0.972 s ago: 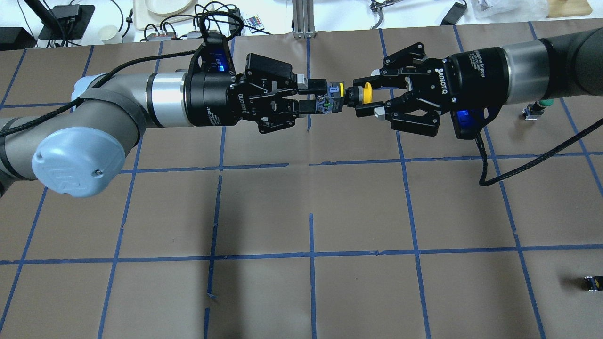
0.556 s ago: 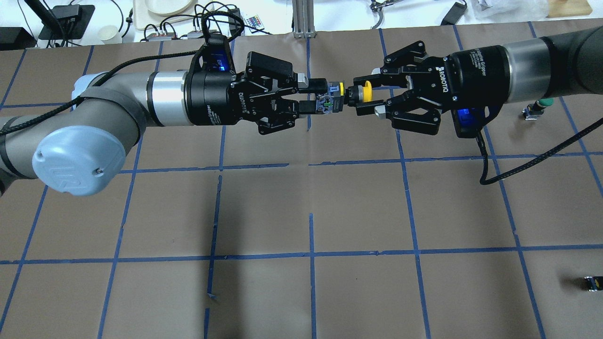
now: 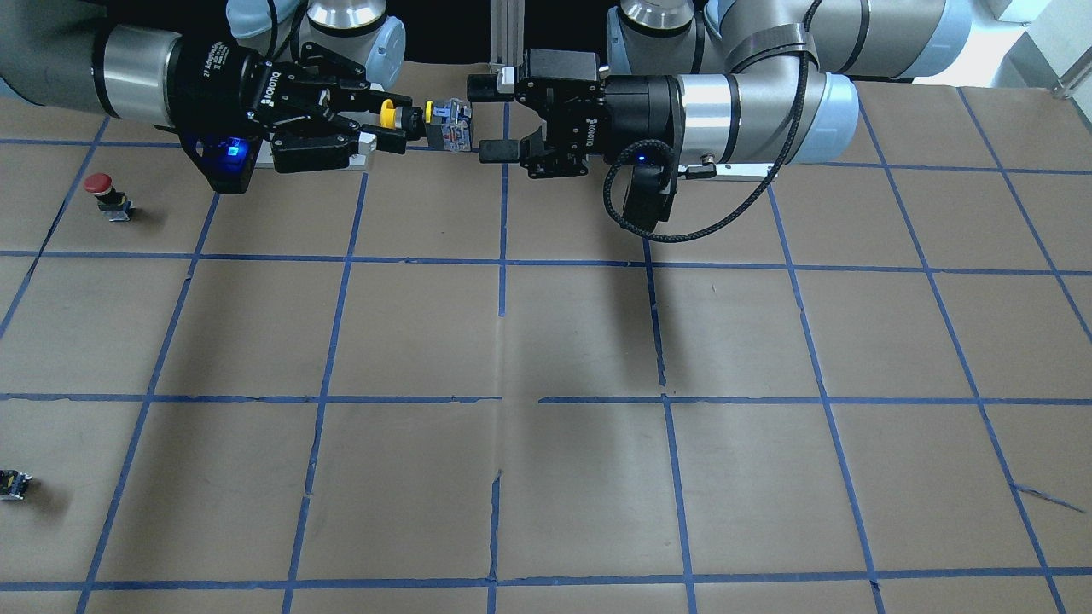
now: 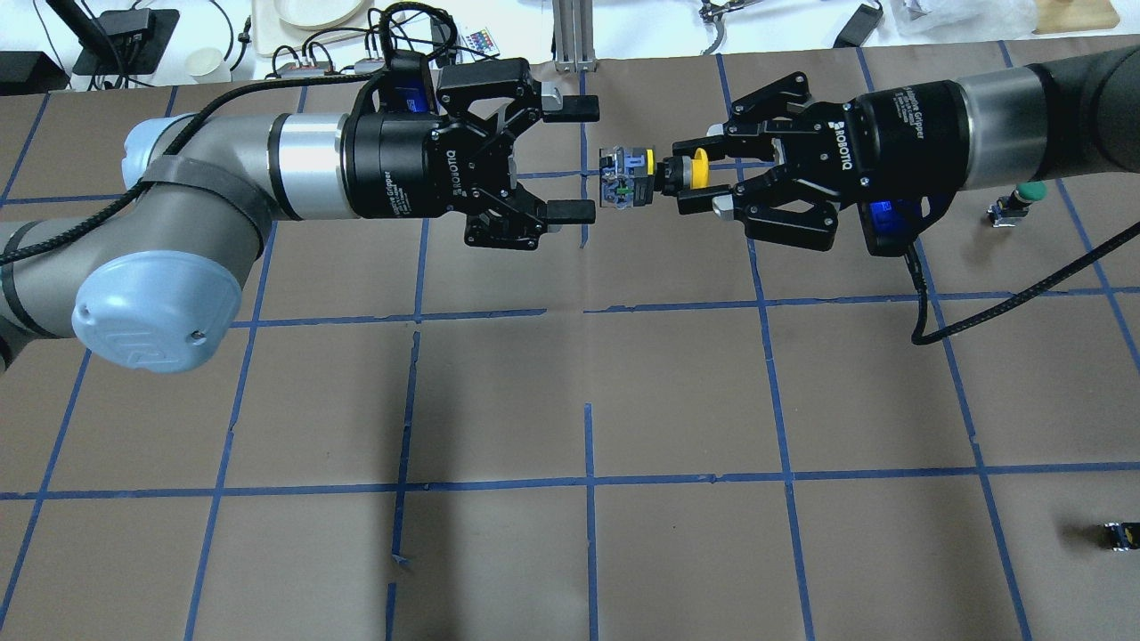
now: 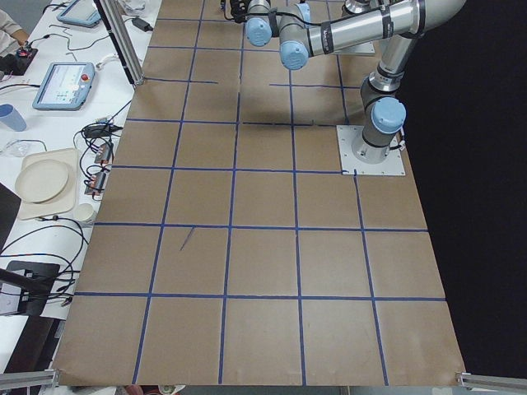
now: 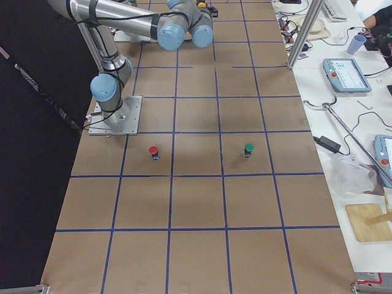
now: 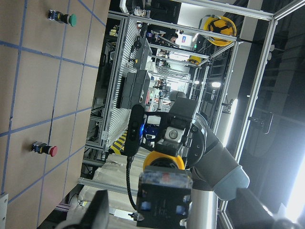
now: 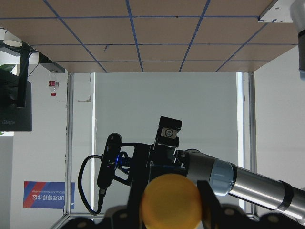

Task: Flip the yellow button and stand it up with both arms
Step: 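Open the left gripper and withdraw it while the right gripper carries the button away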

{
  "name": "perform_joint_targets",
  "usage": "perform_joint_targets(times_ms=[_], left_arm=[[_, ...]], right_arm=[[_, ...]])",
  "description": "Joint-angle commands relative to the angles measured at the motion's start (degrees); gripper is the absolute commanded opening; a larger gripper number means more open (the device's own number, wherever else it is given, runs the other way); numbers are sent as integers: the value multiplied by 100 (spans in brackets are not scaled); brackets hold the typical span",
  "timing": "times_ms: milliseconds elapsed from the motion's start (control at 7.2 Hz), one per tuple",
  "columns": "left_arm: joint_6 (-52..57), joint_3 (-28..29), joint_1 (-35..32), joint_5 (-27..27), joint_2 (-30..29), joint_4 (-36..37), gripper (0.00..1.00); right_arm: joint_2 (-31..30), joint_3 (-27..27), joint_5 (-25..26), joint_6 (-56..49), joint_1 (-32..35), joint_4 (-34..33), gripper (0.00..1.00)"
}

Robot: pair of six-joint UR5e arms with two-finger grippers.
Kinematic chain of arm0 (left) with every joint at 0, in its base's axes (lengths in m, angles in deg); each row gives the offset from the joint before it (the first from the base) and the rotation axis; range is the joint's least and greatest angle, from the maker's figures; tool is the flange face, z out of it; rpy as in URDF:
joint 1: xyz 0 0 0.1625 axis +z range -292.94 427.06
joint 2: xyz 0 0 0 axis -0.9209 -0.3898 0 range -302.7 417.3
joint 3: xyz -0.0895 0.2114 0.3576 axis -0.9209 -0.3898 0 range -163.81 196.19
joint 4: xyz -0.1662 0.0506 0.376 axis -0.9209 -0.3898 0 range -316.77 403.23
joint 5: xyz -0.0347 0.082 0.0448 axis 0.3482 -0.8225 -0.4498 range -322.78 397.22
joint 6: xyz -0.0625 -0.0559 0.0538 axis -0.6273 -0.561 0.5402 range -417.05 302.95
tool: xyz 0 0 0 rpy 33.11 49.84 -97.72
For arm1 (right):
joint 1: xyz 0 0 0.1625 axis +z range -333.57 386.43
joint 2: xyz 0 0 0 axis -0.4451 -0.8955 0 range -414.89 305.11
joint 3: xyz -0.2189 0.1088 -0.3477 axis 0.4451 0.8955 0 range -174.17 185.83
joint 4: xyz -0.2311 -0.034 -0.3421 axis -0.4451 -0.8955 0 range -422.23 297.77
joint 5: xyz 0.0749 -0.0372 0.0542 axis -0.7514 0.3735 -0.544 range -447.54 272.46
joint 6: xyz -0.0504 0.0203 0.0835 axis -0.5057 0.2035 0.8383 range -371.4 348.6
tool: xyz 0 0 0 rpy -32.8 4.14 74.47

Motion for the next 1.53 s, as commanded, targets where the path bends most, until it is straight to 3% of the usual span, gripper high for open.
perform_joint_targets(times_ms=[0, 278, 417, 556, 694, 833, 1111, 1250, 1389], left_arm=[[-140, 60, 305, -1066, -20, 222, 99], [-122, 69, 859, -2130, -55, 231, 99], [-61, 200, 869, -3102, -81, 492, 99], [-43, 349, 869, -4496, -99, 634, 99], [-26, 429, 869, -5536, -186, 618, 99], [-25, 682, 721, -7069, -387, 566, 100], [-25, 1724, -75, -8694, -459, -133, 100], [-25, 2461, -341, -8946, -503, -1208, 100], [-17, 2895, -344, -8878, -477, -1663, 100]], right_arm=[[19, 171, 1355, -86, -317, -740, 4], [36, 312, 2554, -305, -415, -1516, 4], [28, 365, 3474, -915, -415, -1910, 4], [28, 435, 4353, -1644, -415, -2097, 4], [36, 488, 4980, -2243, -424, -2125, 4], [37, 523, 5525, -3328, -572, -2221, 4], [36, 463, 6161, -5370, -1020, -2519, 4], [37, 419, 6477, -6169, -1048, -2729, 4], [71, 383, 6932, -7152, -1048, -3045, 4]])
